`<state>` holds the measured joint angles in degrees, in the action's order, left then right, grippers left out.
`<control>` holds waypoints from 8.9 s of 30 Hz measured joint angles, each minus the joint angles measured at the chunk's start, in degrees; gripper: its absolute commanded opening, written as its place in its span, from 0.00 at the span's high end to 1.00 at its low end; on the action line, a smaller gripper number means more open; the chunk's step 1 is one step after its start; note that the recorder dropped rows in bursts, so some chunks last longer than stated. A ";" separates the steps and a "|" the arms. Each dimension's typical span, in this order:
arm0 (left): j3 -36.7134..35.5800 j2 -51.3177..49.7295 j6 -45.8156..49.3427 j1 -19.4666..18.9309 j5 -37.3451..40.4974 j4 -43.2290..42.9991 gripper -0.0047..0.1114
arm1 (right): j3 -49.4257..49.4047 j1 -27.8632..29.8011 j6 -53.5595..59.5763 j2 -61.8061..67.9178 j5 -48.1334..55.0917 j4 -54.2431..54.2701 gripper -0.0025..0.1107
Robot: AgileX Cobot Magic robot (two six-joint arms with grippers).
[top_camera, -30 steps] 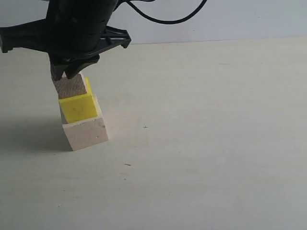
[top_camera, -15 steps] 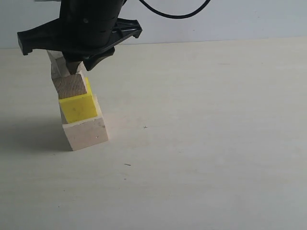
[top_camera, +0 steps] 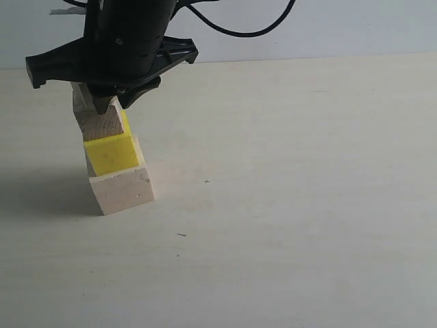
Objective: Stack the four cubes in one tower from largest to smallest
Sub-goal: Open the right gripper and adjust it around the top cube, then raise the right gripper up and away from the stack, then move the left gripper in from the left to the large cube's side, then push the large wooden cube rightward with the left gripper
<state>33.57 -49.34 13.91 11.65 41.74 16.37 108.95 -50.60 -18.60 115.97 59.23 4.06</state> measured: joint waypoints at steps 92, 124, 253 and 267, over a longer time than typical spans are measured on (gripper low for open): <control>0.00 0.00 -0.03 0.00 0.43 -2.49 0.96 | -0.38 0.00 17.93 -6.20 8.58 10.01 0.98; -2.02 -29.16 12.14 0.00 -16.51 -1.98 0.96 | -32.51 0.00 1.55 -49.75 7.47 -14.14 0.98; 5.35 -54.86 87.72 -14.89 8.11 61.98 0.47 | -33.76 0.00 -10.25 -69.80 10.93 -19.02 0.98; 5.35 -54.95 105.03 -8.37 -0.46 71.19 0.47 | -33.76 0.00 -9.90 -69.80 10.93 -19.15 0.98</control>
<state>38.92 -104.30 118.95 3.28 41.28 87.55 75.20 -50.60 -28.50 46.18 70.16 -15.09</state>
